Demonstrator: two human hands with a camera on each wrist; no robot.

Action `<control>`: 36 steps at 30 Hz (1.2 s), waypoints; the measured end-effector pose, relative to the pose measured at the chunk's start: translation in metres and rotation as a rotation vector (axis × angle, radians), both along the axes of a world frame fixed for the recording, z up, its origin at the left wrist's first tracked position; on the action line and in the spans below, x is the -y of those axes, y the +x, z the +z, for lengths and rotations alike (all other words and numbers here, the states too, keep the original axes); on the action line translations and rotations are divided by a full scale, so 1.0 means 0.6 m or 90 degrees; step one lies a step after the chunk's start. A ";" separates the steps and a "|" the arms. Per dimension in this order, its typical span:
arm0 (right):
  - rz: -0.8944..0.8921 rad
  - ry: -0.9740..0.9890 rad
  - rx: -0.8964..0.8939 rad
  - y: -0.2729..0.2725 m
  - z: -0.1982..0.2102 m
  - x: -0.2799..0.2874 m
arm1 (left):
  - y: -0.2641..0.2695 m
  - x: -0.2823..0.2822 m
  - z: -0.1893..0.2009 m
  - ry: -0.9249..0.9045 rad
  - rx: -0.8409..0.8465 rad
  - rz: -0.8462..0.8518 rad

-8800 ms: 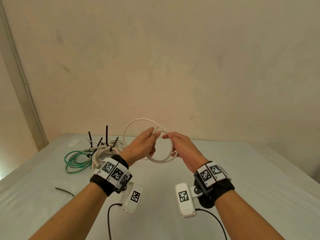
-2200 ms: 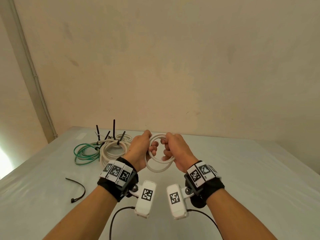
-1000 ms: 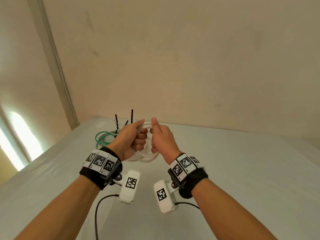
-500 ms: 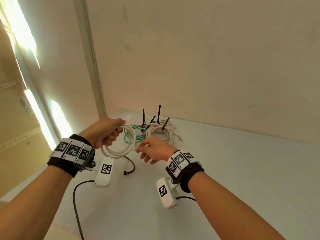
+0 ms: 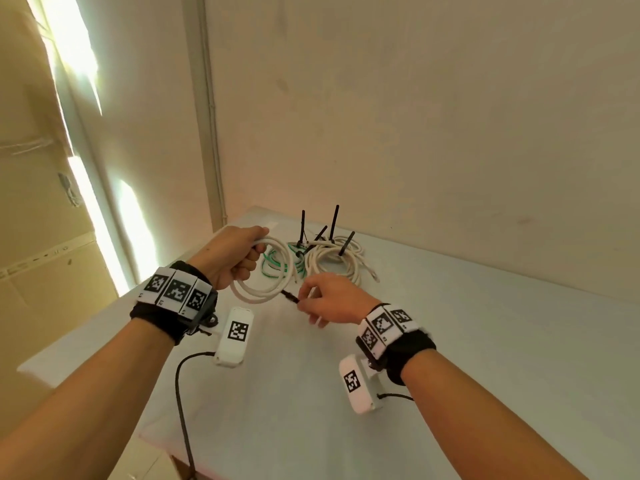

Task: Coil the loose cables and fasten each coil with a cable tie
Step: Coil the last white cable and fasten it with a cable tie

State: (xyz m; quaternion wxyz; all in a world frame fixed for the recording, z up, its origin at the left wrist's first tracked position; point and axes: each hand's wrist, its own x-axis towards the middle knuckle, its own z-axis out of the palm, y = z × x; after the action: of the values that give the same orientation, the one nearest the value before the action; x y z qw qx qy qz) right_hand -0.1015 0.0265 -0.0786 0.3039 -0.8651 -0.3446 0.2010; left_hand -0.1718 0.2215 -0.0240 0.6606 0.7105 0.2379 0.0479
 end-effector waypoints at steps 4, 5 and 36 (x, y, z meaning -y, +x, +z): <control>-0.138 0.176 -0.026 0.010 0.034 0.069 | 0.027 0.035 0.006 -0.039 0.056 -0.014; -0.176 0.224 -0.046 0.009 0.038 0.081 | 0.030 0.039 0.004 -0.046 0.068 -0.010; -0.386 0.554 0.090 -0.019 0.089 0.280 | 0.121 0.385 0.013 0.198 0.217 -0.113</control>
State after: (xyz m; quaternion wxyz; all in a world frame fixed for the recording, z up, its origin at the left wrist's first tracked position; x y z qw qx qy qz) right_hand -0.1131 -0.1414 -0.0252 0.6549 -0.7315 -0.1504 -0.1155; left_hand -0.0990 -0.0093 -0.0164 0.5757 0.8032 0.0494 0.1450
